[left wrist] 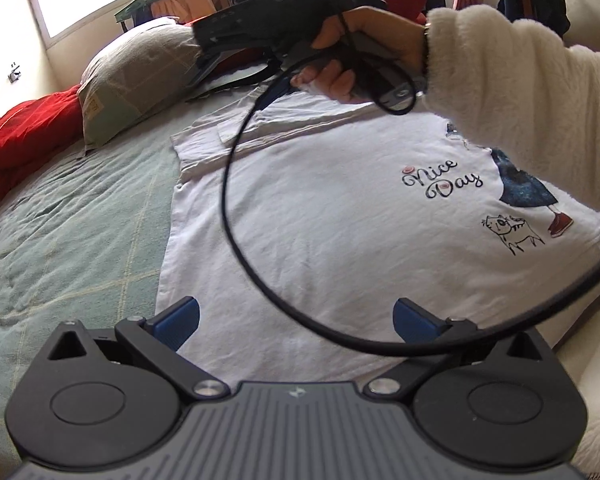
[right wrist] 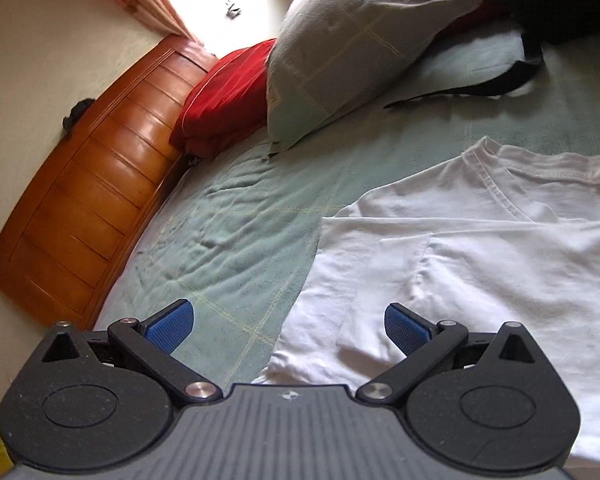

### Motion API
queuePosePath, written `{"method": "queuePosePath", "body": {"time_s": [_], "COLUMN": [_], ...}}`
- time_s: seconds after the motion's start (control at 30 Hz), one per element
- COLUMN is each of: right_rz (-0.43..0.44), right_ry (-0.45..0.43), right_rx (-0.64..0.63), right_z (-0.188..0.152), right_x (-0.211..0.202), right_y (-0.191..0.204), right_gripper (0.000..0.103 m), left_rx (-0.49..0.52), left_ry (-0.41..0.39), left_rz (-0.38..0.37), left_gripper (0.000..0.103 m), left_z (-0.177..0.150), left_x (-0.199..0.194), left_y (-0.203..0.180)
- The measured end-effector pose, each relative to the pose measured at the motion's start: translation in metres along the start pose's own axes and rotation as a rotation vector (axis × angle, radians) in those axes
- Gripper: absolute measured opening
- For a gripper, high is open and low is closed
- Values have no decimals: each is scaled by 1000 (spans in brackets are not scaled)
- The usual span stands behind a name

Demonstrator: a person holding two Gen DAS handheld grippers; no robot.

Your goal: Fold clothes

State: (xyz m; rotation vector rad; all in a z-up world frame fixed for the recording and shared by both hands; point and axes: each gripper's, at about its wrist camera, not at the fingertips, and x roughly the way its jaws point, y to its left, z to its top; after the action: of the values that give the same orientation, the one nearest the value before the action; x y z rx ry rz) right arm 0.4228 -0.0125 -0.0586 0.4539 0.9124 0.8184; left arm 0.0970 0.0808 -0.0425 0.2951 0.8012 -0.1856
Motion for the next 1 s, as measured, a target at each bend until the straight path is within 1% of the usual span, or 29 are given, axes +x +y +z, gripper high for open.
{"method": "queuePosePath", "body": {"time_s": [0.03,0.13,0.23,0.33,0.47,0.53,0.6,0.67,0.73,0.77,0.8,0.93,1.0], "right_rz": [-8,-47,-112,-182,-273,-273,-280,-262,-273,-269,-255,-275,-273], "right_ry": [-5,-52,-117,-189,-244,-218,-172,-204,-166,-164,-183,-262,-264], "right_rx": [-9,-28,-11,21,102,152,213,173,133,123,106,47,63], "right_z": [0,1,-3,-14,-42,-58,-73,-86,-83,-79,-75,-51,-41], "right_x": [-6,-43,-98,-160,-217,-224,-216,-215,-217,-221,-225,-230,-221], "right_y": [-1,-14,-40,-71,-114,-138,-159,-160,-152,-148,-145,-143,-154], "right_gripper": [103,103,103,103,103,103,103,103,103,103,103,103,103], "left_rx": [3,19,43,60,79,85,83,82,82,82,83,76,59], "left_ry": [1,3,9,15,14,10,12,16,19,19,19,14,15], "left_rz": [-3,-16,-33,-43,-62,-78,-86,-84,-79,-81,-82,-64,-66], "left_gripper": [102,102,102,102,102,102,102,102,102,102,102,102,102], "left_z": [0,2,2,4,13,18,22,25,27,28,29,37,38], "left_x": [0,2,4,7,13,17,20,21,20,20,20,23,26], "left_y": [-1,-3,-7,-10,-15,-19,-23,-25,-25,-25,-25,-24,-22]}}
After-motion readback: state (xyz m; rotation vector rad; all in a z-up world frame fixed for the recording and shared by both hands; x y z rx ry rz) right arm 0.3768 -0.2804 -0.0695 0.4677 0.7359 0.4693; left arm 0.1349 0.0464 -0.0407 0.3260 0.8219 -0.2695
